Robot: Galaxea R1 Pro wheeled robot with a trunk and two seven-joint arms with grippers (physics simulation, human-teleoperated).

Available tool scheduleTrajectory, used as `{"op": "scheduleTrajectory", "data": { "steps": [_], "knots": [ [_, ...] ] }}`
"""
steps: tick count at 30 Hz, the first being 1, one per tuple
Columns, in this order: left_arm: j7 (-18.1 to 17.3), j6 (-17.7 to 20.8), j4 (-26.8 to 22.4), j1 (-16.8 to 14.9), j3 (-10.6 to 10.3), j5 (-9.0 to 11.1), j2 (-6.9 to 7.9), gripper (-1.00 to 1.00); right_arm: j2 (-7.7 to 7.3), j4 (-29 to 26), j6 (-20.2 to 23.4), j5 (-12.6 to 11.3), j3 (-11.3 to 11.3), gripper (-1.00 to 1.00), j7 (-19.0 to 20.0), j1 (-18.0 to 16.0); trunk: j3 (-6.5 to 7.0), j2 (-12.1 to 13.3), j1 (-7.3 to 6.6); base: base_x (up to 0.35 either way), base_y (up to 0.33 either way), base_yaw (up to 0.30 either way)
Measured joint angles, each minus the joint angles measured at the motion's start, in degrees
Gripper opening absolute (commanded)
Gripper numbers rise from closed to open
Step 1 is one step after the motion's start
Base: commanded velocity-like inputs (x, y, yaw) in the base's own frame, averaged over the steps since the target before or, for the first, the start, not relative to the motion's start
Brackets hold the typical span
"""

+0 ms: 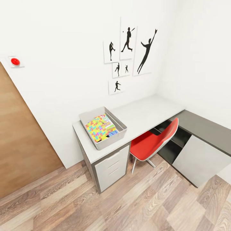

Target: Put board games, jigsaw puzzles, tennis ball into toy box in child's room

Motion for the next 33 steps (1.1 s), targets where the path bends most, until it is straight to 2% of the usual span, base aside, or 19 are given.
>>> {"op": "scheduleTrajectory", "data": {
  "steps": [33],
  "knots": [
    [0.0, 0.0, 0.2, 0.0, 0.0, -0.1, -0.20, 1.00, 0.08, 0.2, -0.3, -0.4, -0.5, 1.00, 0.0, 0.1, 0.00, 0.0, 0.00, 0.000, 0.000, 0.000]
  ]
}}
